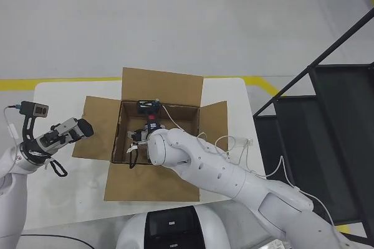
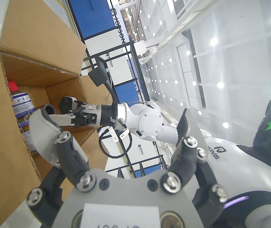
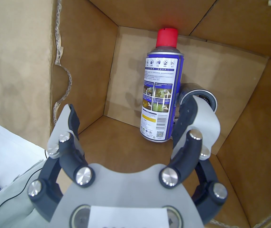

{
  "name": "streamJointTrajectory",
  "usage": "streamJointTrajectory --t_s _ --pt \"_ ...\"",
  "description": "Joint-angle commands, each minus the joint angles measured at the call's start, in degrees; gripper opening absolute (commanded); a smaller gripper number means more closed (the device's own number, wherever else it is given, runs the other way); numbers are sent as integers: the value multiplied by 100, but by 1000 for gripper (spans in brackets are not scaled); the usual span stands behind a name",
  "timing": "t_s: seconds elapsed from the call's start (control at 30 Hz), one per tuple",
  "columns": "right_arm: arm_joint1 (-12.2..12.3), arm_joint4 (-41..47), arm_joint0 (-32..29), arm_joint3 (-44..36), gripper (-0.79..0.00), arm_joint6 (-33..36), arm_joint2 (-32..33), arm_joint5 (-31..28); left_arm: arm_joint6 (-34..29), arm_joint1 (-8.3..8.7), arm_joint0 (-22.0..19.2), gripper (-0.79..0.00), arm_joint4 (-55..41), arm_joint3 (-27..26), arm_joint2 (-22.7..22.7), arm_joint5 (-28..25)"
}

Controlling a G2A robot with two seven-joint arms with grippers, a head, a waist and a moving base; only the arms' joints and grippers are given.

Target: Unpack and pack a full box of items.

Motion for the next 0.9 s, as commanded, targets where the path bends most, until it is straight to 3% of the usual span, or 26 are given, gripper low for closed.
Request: streamJointTrajectory --t_s 0.0,0.27,0.4,0.87 --pt "0 0 0 0 0 0 0 0 0 0 0 0 0 0 0 0" --pt "1 17 -21 7 0 -17 8 -35 0 0 0 0 0 0 0 0" --pt "-22 166 -55 323 0 147 32 -476 0 0 0 0 0 0 0 0" --pt "-484 630 368 1508 0 73 -142 -726 0 0 0 0 0 0 0 0"
